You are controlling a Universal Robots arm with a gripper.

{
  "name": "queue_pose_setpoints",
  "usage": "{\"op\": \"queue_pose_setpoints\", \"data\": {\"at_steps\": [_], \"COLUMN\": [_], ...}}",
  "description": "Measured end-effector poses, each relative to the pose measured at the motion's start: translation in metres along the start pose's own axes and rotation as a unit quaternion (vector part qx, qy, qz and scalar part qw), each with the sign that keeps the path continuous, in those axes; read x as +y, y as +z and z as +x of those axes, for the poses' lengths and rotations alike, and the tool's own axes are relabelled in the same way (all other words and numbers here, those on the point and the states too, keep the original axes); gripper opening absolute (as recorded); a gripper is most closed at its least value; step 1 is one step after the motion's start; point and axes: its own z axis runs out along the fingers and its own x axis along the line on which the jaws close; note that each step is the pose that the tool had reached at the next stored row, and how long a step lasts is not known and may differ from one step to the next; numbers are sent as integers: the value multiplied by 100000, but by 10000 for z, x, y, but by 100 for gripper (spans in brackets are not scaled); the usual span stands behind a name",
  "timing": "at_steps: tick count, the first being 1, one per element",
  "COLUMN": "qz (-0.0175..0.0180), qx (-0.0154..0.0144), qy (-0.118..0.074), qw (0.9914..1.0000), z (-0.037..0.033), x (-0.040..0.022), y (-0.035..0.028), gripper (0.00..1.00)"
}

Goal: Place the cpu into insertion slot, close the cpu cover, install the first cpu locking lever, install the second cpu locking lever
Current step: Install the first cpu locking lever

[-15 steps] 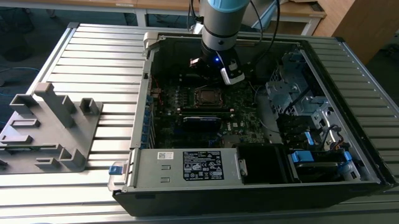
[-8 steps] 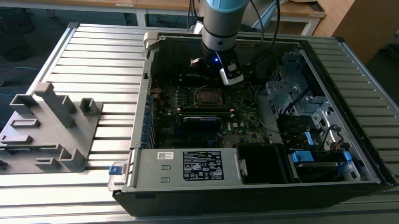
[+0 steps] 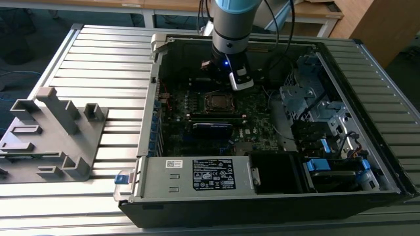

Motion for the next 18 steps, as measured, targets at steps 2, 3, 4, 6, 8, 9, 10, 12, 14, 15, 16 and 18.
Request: {"op": "queue_pose_setpoints", "data": {"at_steps": [2,3,4,6,8,9,10,12,14,15,16,18], "qz": [6,0,2,1,7,6,5,8,5,3,11,25], "qx": [-180,-234,-266,-308,-335,-351,-377,-442,-523,-587,-679,-951], "qy": [743,959,1115,1269,1389,1452,1549,1813,2162,2416,2817,3944], "qw": [99997,99995,99993,99991,99990,99989,99987,99983,99975,99969,99958,99918], "z": [2,3,4,5,6,7,7,8,8,8,8,8], "x": [8,13,17,24,30,31,32,36,36,36,36,36], "y": [4,6,7,9,10,10,11,11,12,13,14,16], "gripper": [11,11,11,11,11,11,11,11,11,11,11,11]}}
